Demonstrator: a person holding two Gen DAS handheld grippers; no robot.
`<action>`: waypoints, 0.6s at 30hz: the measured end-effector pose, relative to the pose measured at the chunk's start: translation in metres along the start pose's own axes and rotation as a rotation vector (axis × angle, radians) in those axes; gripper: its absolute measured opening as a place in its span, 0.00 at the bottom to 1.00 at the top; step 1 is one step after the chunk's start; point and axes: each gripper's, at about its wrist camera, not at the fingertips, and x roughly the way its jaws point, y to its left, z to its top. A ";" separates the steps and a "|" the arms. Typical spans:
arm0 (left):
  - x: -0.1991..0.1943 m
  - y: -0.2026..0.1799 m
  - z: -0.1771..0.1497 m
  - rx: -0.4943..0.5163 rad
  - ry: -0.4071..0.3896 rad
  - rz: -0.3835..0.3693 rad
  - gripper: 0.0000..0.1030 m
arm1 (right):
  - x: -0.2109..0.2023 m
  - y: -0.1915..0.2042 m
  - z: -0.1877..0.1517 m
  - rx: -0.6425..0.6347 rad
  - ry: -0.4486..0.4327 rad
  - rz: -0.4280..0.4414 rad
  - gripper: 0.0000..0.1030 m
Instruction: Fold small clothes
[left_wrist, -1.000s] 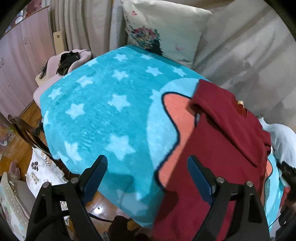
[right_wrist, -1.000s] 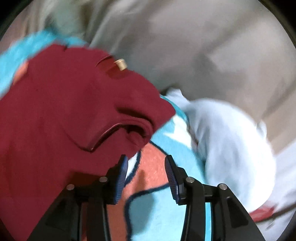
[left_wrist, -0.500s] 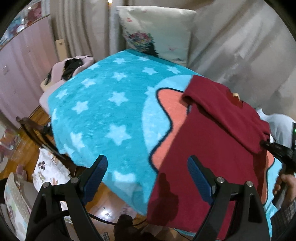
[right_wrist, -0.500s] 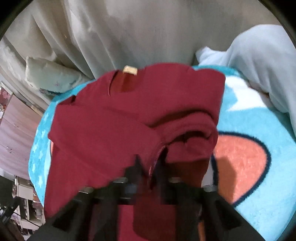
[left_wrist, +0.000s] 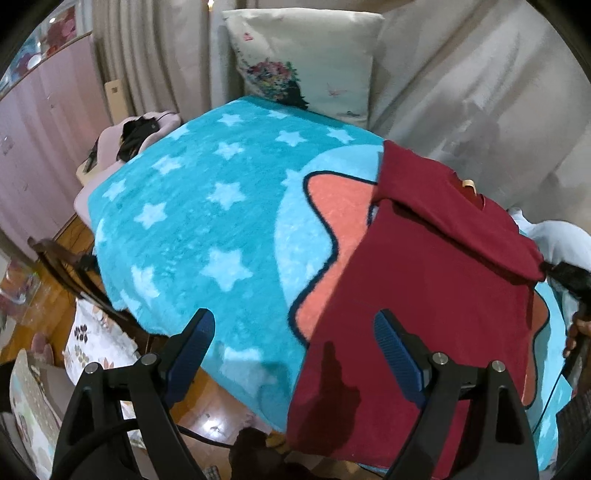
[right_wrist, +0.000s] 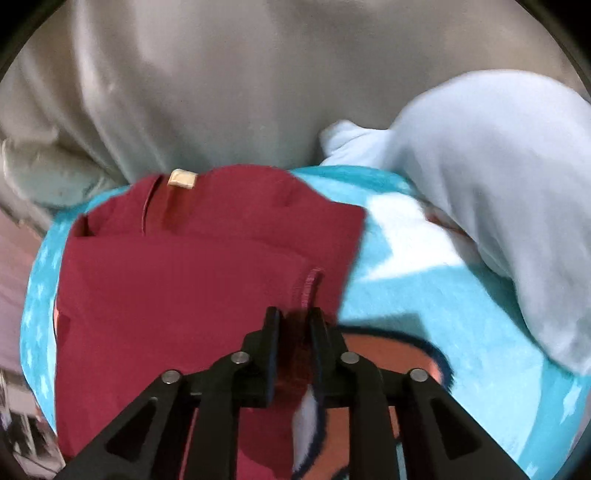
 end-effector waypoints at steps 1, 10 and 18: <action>0.004 -0.002 0.006 0.007 0.007 -0.009 0.85 | -0.009 0.003 -0.001 -0.003 -0.038 -0.009 0.26; 0.064 -0.082 0.103 0.186 -0.059 -0.106 0.85 | -0.010 0.045 -0.003 -0.084 -0.038 0.093 0.30; 0.186 -0.151 0.158 0.373 0.024 -0.074 0.85 | 0.054 0.040 0.011 0.039 0.078 0.072 0.30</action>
